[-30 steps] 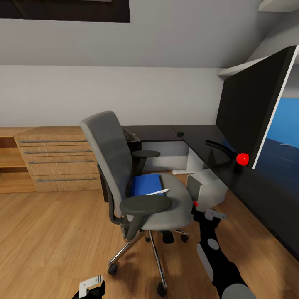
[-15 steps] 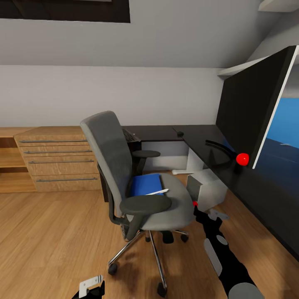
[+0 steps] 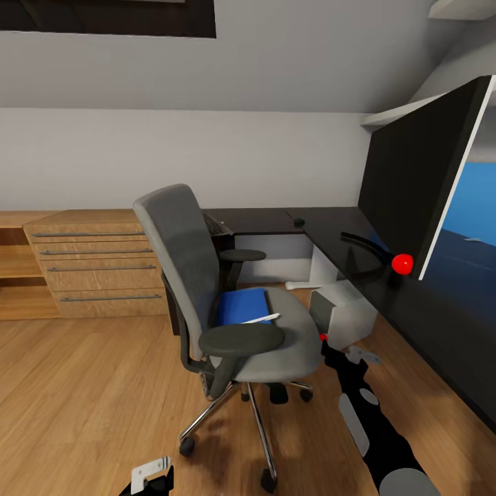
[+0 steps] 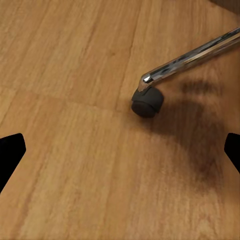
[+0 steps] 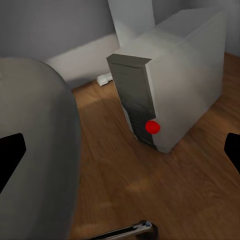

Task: In the bedroom, organize the workspace by keeping the computer under the desk, ensuring the monitor is on the desk, placing the keyboard on the desk next to the monitor, placing the mouse on the desk next to the keyboard, moving the folder from the swivel chair onto the desk next to the mouse, stacking the notebook on top of the folder with the pen on top of the notebook, and positioning the swivel chair next to the desk.

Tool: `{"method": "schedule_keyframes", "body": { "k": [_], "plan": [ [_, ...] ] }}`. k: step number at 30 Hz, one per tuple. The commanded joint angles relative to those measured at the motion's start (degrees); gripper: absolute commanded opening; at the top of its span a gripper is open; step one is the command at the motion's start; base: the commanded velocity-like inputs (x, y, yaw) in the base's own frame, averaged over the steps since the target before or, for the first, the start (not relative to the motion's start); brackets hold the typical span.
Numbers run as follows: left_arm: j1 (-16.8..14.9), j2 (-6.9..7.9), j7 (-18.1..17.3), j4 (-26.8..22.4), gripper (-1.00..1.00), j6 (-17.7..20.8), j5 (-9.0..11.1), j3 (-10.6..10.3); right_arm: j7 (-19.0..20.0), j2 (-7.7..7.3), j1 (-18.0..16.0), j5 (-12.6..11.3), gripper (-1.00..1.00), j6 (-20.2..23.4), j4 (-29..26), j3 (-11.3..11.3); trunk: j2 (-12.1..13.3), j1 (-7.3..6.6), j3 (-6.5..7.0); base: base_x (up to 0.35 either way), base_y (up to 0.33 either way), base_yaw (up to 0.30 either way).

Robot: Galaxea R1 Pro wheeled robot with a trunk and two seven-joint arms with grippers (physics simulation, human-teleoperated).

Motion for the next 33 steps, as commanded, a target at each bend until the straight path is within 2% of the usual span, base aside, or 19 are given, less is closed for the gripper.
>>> {"method": "schedule_keyframes", "body": {
  "k": [1, 20, 33],
  "plan": [
    [0.0, -0.03, 0.0, 0.0, 1.00, -0.2, 0.2, 0.1, 0.0, 0.04, 0.0, -0.6, 1.00, -0.3, 0.0, 0.0, 0.0, -0.01, -0.05, 0.000, 0.000, 0.000],
    [0.0, 0.07, 0.0, 0.6, 1.00, -0.8, 0.3, 0.2, 0.0, 0.07, 0.0, -0.7, 1.00, -0.2, -0.7, 0.0, 0.0, -0.01, -0.05, 0.000, 0.000, 0.000],
    [0.0, 0.36, 0.1, 1.4, 1.00, -7.6, 0.2, 0.2, 0.0, 0.01, 0.0, -0.6, 1.00, -0.2, -0.7, 0.0, 0.0, -0.01, -0.05, 0.000, 0.000, 0.000]
  ]
}}
